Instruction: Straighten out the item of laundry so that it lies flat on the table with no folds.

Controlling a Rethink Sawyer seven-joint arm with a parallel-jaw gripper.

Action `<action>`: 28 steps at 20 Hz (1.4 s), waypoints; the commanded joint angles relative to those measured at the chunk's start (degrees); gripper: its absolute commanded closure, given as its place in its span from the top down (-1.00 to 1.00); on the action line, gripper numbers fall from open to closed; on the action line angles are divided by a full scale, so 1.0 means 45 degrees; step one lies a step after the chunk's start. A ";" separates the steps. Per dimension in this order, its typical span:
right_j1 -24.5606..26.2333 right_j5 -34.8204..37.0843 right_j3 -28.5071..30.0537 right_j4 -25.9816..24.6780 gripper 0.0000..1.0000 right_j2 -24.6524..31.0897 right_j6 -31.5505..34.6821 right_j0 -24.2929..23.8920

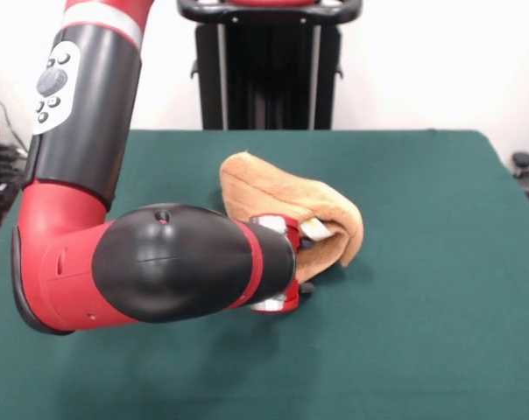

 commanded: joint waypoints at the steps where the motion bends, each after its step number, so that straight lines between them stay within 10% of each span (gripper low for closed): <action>1: -0.0119 0.0938 0.0596 -0.0701 1.00 -0.0865 -0.2079 0.0740; 28: 0.0039 0.0470 0.0900 -0.0646 1.00 -0.1030 -0.2386 0.0779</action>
